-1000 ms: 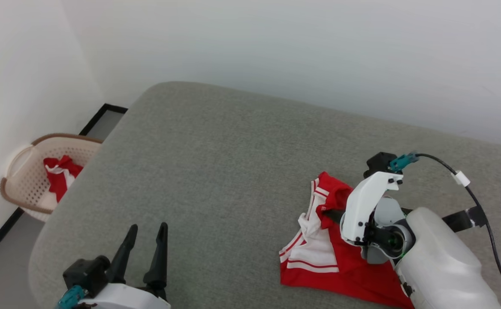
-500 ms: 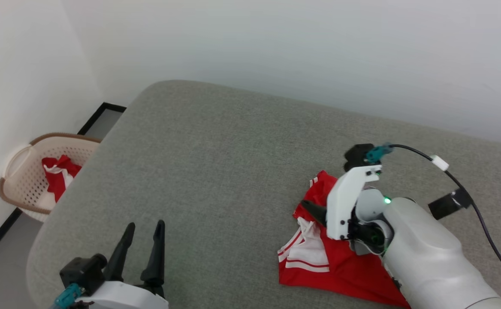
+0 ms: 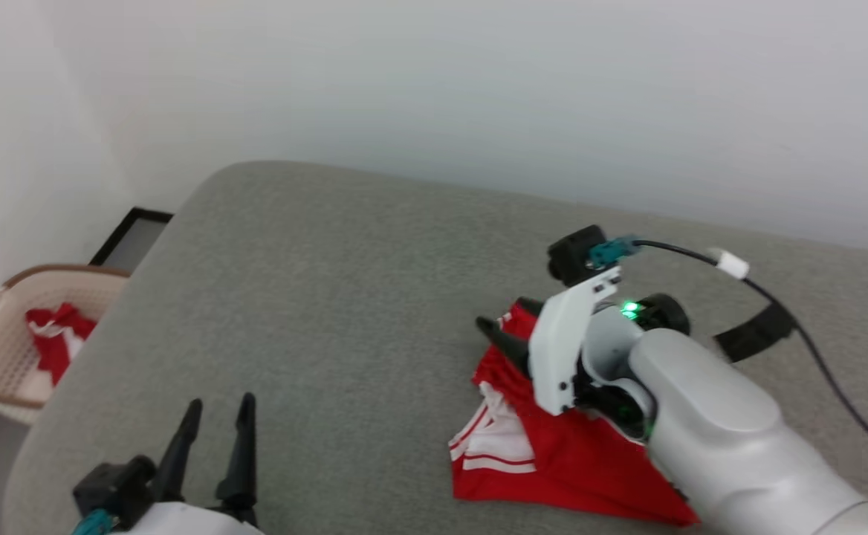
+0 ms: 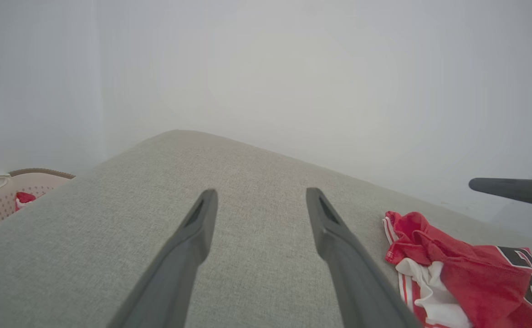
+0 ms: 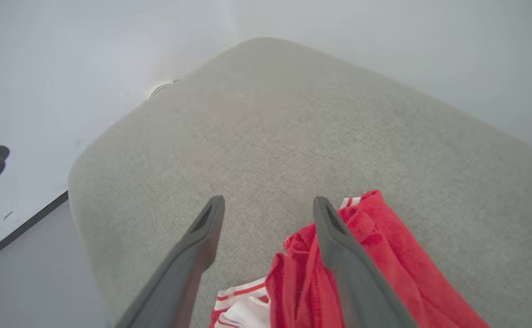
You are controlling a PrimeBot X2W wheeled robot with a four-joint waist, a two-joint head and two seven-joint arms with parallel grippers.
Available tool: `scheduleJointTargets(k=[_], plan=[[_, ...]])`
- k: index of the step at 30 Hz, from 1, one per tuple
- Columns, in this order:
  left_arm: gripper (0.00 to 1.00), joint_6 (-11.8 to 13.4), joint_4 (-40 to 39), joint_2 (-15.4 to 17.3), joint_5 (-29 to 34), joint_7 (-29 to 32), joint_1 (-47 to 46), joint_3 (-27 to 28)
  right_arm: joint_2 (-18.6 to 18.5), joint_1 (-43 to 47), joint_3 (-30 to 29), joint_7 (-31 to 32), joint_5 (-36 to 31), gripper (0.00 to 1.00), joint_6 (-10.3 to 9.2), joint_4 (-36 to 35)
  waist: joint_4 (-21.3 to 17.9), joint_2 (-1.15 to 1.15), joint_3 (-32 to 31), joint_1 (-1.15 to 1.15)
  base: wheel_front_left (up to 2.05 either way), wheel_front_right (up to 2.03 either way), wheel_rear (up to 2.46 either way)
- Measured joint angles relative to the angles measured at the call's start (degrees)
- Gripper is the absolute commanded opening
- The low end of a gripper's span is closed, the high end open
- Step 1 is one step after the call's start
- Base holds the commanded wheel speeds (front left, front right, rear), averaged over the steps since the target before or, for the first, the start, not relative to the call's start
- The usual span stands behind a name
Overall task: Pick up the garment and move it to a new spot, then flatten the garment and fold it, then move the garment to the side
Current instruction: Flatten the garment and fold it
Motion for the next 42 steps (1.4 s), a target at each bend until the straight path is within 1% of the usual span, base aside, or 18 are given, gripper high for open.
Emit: scheduleJointTargets(k=[6, 11, 15, 19, 24, 30, 33, 36, 42], plan=[[1.0, 0.01, -1.56, 0.43, 0.54, -0.01, 1.71, 1.81, -5.68, 2.04, 2.26, -5.1, -0.07, 1.0, 0.0, -5.13, -3.41, 0.0, -0.81, 0.0, 0.0, 0.0, 0.0], [1.0, 0.1, -3.25, 0.47, 1.74, 0.0, 3.09, 2.82, -9.79, 2.45, 2.4, -11.83, -3.6, 1.0, 0.0, -7.9, -6.64, 0.0, -1.34, 0.0, 0.0, 0.0, 0.0], [1.0, 0.46, -4.03, 0.27, 2.46, 0.0, 3.88, 3.38, -11.99, 4.25, 0.82, -16.88, -6.16, 1.0, 0.0, -9.16, -9.07, 0.0, -1.66, 0.0, 0.0, 0.0, 0.0], [1.0, 0.59, -4.45, 0.15, 2.64, 0.0, 4.2, 4.26, -13.99, 6.04, -2.31, -22.27, -9.72, 1.0, 0.0, -9.68, -11.23, 0.0, -1.91, 0.0, 0.0, 0.0, 0.0], [1.0, 0.58, -4.83, 0.53, 4.12, 0.0, 4.82, 4.7, -15.69, 9.67, -8.32, -27.22, -14.28, 1.0, 0.0, -10.31, -13.4, 0.0, -2.25, 0.0, 0.0, 0.0, 0.0], [1.0, 0.54, -5.01, 0.89, 5.03, 0.0, 5.72, 6.11, -16.22, 16.9, -18.91, -28.71, -19.87, 1.0, 0.0, -13.69, -15.08, 0.0, -2.82, 0.0, 0.0, 0.0, 0.0], [1.0, 0.47, -5.43, 1.05, 5.73, 0.0, 6.25, 6.65, -15.8, 21.63, -24.57, -28.87, -22.32, 1.0, 0.0, -16.68, -15.66, 0.0, -3.04, 0.0, 0.0, 0.0, 0.0], [1.0, 0.32, -5.61, 1.1, 6.12, -0.01, 6.67, 7.28, -15.06, 26.26, -30.08, -28.93, -25.68, 1.0, 0.0, -21.23, -16.09, 0.0, -3.18, 0.0, 0.0, 0.0, 0.0], [1.0, 0.05, -5.73, 0.92, 6.12, 0.0, 7.37, 8.64, -12.51, 35.65, -38.73, -28.94, -30.64, 1.0, 0.0, -28.99, -16.18, 0.0, -3.5, 0.0, 0.0, 0.0, 0.0]])
